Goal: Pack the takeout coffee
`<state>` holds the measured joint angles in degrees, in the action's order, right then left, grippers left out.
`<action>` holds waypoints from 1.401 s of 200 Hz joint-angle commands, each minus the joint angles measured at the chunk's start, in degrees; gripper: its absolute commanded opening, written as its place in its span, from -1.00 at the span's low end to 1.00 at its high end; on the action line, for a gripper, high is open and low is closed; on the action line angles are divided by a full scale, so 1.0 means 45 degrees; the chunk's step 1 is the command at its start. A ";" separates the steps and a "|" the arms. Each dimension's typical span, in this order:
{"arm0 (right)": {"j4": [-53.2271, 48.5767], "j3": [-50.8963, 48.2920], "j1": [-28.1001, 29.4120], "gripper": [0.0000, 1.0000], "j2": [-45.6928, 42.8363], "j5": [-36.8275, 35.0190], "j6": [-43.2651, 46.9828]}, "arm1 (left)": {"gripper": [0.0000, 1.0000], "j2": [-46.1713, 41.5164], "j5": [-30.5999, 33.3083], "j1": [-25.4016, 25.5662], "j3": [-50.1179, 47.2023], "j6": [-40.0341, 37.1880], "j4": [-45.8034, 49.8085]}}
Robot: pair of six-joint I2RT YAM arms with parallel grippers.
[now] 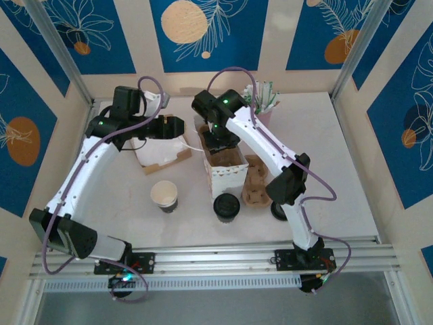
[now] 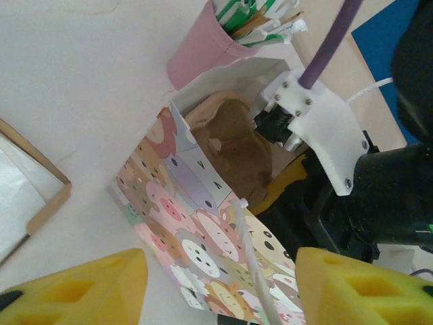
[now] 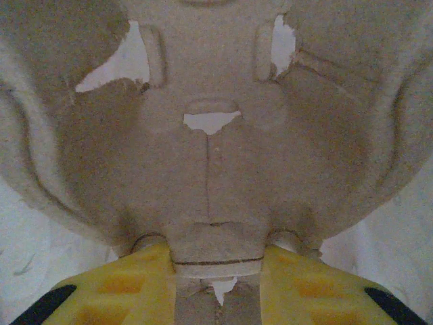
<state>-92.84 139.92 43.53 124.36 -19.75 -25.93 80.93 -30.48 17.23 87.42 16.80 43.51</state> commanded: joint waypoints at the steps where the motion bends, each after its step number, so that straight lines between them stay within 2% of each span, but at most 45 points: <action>1: -0.1967 -0.0006 0.0160 -0.31 0.0193 -0.0038 -0.0083 | 0.02 -0.0365 -0.0565 -0.0138 -0.0275 0.0117 -0.0385; 47: -0.1967 -0.0228 0.0288 -0.31 0.0313 -0.0208 -0.0224 | -0.48 -0.0400 -0.0760 -0.0138 -0.0481 0.0183 -0.0581; 69: -0.1968 -0.0222 0.0344 -0.31 0.0383 -0.0493 -0.0253 | -0.80 -0.0383 -0.0842 -0.0138 -0.0520 0.0155 -0.0606; 93: -0.1968 -0.0270 0.0368 -0.32 0.0451 -0.0780 -0.0301 | -0.97 -0.0423 -0.0897 -0.0133 -0.0624 0.0155 -0.0640; 136: -0.1991 -0.0442 0.0463 -0.32 0.0579 -0.1466 -0.0386 | -1.00 -0.0469 -0.0806 -0.0138 -0.0744 0.0107 -0.0645; 238: -0.1967 0.0695 0.0630 -0.32 0.0217 -0.1803 -0.0261 | -1.00 -0.0451 -0.0767 -0.0134 -0.0871 0.0016 -0.0634; 280: -0.1967 0.0502 0.0718 -0.32 0.0258 -0.1895 -0.0253 | -1.00 -0.0358 -0.0830 -0.0138 -0.0871 0.0017 -0.0674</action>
<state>-92.84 141.56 45.87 125.97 -27.07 -26.57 80.29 -32.99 17.23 84.16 17.67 41.08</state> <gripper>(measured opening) 0.341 0.053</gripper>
